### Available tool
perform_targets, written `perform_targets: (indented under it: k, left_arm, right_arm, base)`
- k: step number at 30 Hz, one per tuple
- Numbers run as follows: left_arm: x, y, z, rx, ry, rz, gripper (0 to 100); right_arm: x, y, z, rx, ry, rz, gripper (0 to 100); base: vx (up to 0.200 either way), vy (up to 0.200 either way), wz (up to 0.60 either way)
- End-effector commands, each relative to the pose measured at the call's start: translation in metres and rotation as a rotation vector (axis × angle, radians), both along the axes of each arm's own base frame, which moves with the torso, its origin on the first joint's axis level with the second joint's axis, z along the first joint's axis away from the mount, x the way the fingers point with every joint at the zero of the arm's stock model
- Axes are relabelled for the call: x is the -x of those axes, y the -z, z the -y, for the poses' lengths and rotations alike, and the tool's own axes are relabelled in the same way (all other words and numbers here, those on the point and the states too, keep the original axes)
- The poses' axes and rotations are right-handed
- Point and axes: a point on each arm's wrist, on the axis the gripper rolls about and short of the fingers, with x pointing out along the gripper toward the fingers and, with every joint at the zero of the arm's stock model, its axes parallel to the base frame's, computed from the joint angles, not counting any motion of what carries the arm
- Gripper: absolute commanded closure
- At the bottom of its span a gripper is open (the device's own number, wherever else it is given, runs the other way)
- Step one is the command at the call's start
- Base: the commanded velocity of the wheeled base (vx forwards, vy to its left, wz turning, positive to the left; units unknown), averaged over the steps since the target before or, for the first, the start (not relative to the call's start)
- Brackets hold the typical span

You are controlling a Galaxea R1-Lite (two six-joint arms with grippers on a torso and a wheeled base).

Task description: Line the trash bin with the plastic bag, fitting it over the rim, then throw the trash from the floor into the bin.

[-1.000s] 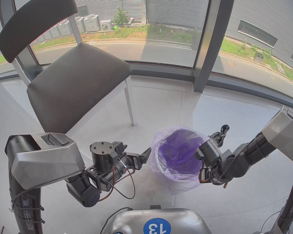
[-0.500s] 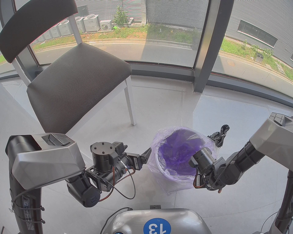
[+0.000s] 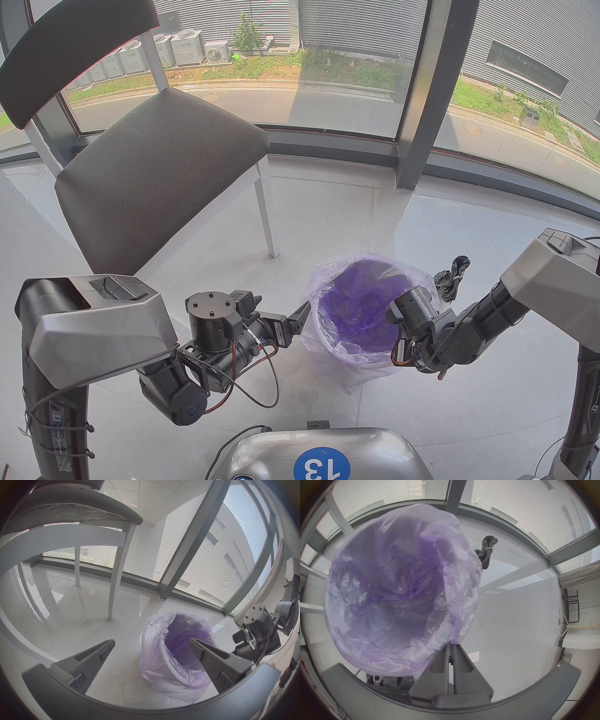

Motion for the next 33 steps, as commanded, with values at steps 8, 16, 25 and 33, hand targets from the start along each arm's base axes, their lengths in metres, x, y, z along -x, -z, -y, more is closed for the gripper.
perform_targets:
  k: [8,16,25,33]
  left_arm:
    - [-0.001,0.002,0.0,-0.001,-0.002,-0.001,0]
    - [-0.002,-0.001,-0.001,0.003,-0.005,0.005,0]
    - [0.0,0.0,0.0,0.01,0.001,0.015,0]
    - [0.001,0.0,0.001,0.01,0.002,0.015,0]
  right_arm:
    - [-0.031,-0.015,-0.007,-0.045,0.018,0.089,100]
    - [-0.028,-0.017,0.002,-0.037,0.032,0.077,100]
    - [0.014,-0.011,0.013,0.02,-0.005,-0.01,100]
    - [0.019,-0.006,0.009,0.03,-0.019,-0.025,100]
  base:
    - [0.0,0.0,0.0]
    - [0.0,0.0,0.0]
    - [0.0,0.0,0.0]
    - [0.0,0.0,0.0]
